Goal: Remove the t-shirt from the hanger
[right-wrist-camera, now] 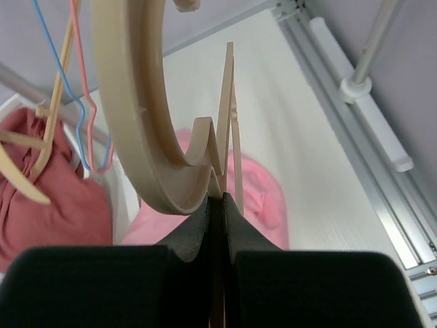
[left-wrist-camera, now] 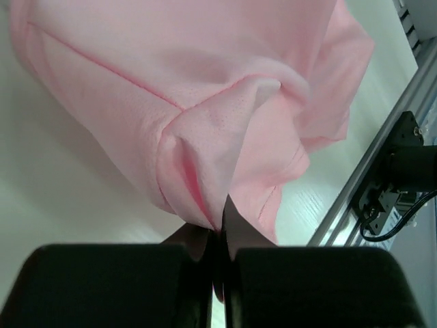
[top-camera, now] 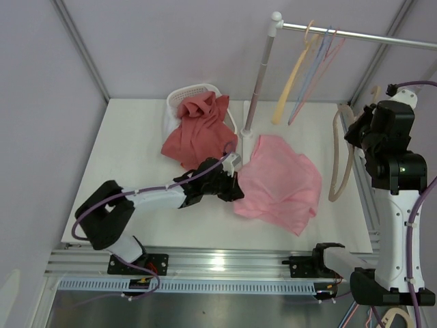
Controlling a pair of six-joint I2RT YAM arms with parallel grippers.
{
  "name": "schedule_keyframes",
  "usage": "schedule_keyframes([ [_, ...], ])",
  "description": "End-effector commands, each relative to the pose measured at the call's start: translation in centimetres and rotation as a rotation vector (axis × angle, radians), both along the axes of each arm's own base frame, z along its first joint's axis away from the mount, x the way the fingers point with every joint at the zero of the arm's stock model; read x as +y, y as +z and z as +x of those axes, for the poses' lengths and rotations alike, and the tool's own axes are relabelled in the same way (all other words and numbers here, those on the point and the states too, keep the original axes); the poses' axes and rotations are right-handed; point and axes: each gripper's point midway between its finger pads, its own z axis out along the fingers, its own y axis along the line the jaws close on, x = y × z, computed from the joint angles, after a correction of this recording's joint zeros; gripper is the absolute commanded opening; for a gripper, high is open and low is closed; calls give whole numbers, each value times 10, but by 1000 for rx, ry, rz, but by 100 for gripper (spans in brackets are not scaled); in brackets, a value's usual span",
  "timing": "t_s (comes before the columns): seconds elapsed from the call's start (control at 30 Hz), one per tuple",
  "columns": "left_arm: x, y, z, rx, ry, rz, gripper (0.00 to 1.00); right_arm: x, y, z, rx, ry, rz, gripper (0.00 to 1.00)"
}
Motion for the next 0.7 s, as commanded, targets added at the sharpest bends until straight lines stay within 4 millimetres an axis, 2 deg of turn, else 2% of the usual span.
schedule_keyframes([
  [0.0, 12, 84, 23, -222, 95, -116, 1, -21, 26, 21, -117, -111, -57, 0],
  [0.03, 29, 83, 29, -232, 162, -42, 1, -19, 27, 27, -121, -100, -60, 0],
  [0.07, 40, 104, 31, -283, 186, -34, 1, -17, 34, 32, -141, -86, -59, 0],
  [0.1, 45, 144, 47, -340, 227, -68, 1, -14, 35, 45, -139, -70, -49, 0],
  [0.13, 54, 153, 50, -347, 239, -55, 1, -12, 39, 51, -146, -59, -49, 0],
  [0.17, 61, 162, 50, -343, 223, -52, 1, -10, 54, 55, -180, -49, -48, 0],
  [0.2, 73, 206, 69, -398, 268, -112, 1, -11, 51, 69, -159, -47, -60, 0],
  [0.23, 80, 219, 77, -408, 279, -132, 1, -11, 55, 75, -163, -47, -69, 0],
  [0.27, 91, 224, 91, -396, 289, -142, 1, -12, 73, 79, -203, -43, -78, 0],
  [0.3, 91, 253, 99, -432, 280, -189, 1, -14, 70, 93, -183, -40, -103, 0],
  [0.33, 93, 281, 108, -481, 274, -230, 1, -15, 77, 97, -197, -46, -115, 0],
  [0.37, 96, 297, 131, -502, 282, -254, 1, -16, 95, 101, -247, -49, -125, 1],
  [0.4, 94, 302, 141, -497, 270, -270, 1, -18, 100, 105, -262, -50, -136, 1],
  [0.43, 94, 356, 146, -564, 252, -353, 1, -19, 101, 113, -264, -46, -146, 1],
  [0.5, 92, 366, 166, -565, 221, -384, 1, -19, 112, 122, -303, -40, -147, 0],
  [0.53, 86, 352, 188, -532, 229, -376, 1, -16, 117, 128, -316, -28, -138, 0],
  [0.57, 89, 402, 190, -630, 231, -429, 1, -27, 118, 131, -320, -53, -132, 0],
  [0.63, 97, 418, 222, -663, 293, -444, 1, -26, 126, 138, -344, -47, -115, 0],
  [0.67, 107, 443, 228, -721, 311, -475, 1, -26, 121, 149, -337, -42, -109, 0],
])
